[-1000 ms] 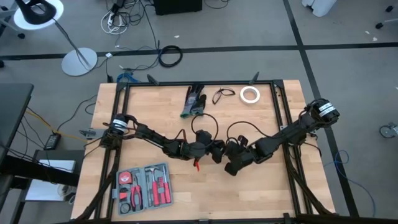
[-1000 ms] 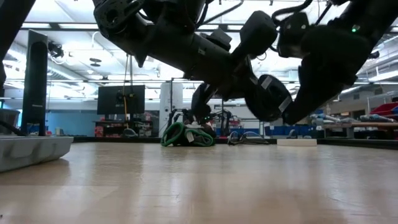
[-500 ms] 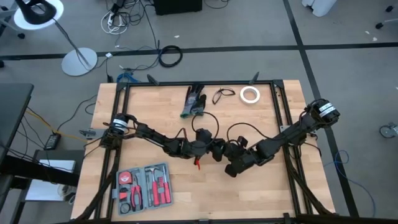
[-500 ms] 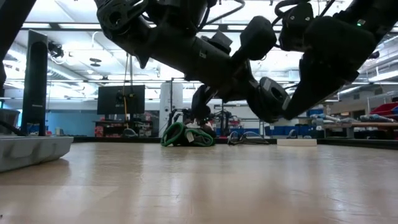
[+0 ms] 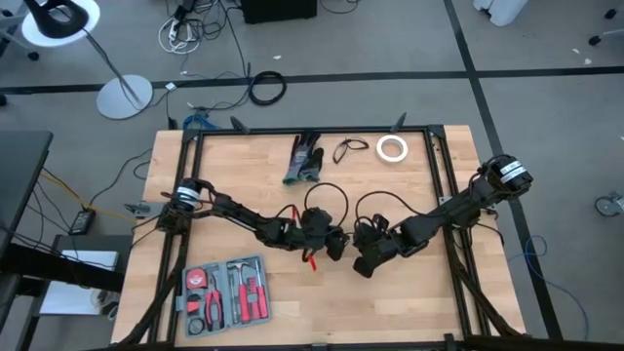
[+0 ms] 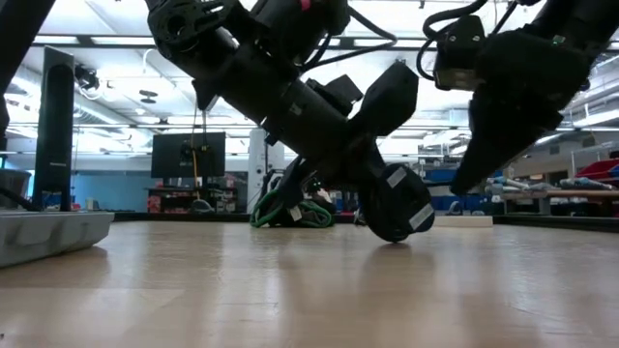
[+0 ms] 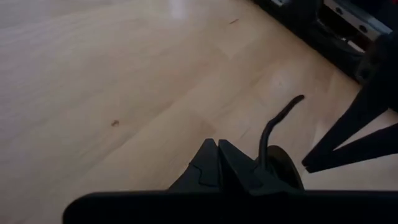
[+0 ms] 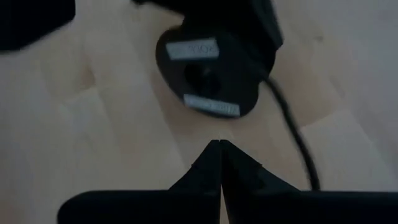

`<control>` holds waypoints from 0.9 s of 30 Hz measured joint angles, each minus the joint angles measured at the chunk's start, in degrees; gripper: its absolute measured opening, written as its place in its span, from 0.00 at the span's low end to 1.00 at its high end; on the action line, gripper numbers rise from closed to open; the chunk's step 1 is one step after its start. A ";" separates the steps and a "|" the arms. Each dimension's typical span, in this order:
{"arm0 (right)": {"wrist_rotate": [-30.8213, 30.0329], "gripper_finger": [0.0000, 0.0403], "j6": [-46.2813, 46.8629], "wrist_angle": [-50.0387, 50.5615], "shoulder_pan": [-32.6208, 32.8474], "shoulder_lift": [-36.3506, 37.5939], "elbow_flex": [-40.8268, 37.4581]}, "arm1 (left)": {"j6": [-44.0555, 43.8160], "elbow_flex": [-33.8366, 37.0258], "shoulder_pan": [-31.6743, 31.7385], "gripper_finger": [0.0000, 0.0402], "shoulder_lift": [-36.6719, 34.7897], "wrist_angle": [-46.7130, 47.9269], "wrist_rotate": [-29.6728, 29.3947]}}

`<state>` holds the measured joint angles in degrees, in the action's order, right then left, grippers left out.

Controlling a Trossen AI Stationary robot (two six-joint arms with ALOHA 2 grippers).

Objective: Coil cords
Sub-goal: Coil the black wire into a spool

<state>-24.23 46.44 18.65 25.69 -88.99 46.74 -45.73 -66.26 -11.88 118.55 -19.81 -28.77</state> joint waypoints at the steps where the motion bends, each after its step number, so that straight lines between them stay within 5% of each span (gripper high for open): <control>1: 0.86 0.01 -0.02 0.37 0.01 0.02 0.00 | -0.14 -0.05 -0.02 0.00 -0.03 0.57 0.26; 12: 2.60 0.02 0.01 0.33 1.33 0.02 -0.02 | 2.10 -0.07 -0.24 0.01 -0.10 -0.14 3.58; 27: 1.33 0.17 1.08 3.21 2.17 1.88 -0.02 | 7.77 0.15 -1.31 0.24 0.12 0.15 1.74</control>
<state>-22.90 47.51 21.86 27.86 -87.11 46.72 -37.96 -66.11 -13.19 118.67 -19.65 -27.03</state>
